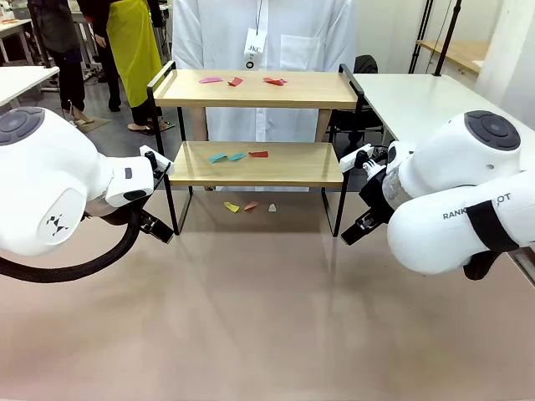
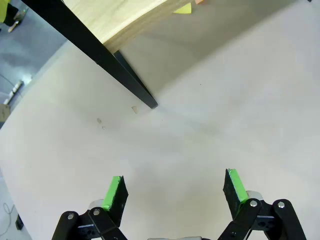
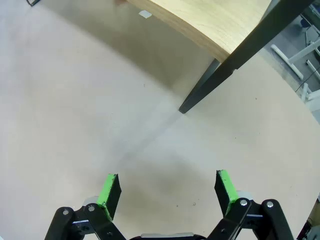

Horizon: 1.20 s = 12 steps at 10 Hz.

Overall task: Clean the shelf.
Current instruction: Pick up the Duster handed by the human.

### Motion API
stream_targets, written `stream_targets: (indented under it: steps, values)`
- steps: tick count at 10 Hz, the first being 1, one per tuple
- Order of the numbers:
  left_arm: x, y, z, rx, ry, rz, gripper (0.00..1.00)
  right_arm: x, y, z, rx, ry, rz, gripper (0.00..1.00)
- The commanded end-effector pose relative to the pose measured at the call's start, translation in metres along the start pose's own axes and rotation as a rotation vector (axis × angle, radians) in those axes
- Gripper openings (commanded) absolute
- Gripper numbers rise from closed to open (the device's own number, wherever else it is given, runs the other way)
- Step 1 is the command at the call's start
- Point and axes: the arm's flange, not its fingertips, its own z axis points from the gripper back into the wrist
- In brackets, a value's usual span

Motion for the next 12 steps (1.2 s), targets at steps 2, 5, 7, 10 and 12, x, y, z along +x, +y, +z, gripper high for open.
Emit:
stream_targets:
  steps: [2,5,7,10,12]
  values:
    - [0.007,0.003,0.024,-0.117,-0.008,-0.03,1.0,0.013,-0.008,0.019,0.015,-0.037,0.018,1.0]
    - [0.023,0.036,0.103,-0.158,-0.078,-0.077,1.0,0.026,-0.039,0.094,0.01,-0.178,0.012,1.0]
    - [0.018,0.065,0.145,-0.254,-0.089,-0.203,1.0,0.012,-0.066,0.133,0.061,-0.278,0.037,1.0]
    - [-0.006,0.137,0.177,-0.445,-0.212,-0.37,1.0,-0.022,-0.143,0.16,0.158,-0.441,0.13,1.0]
    - [-0.032,0.186,0.173,-0.462,-0.319,-0.377,1.0,-0.049,-0.197,0.149,0.198,-0.49,0.14,1.0]
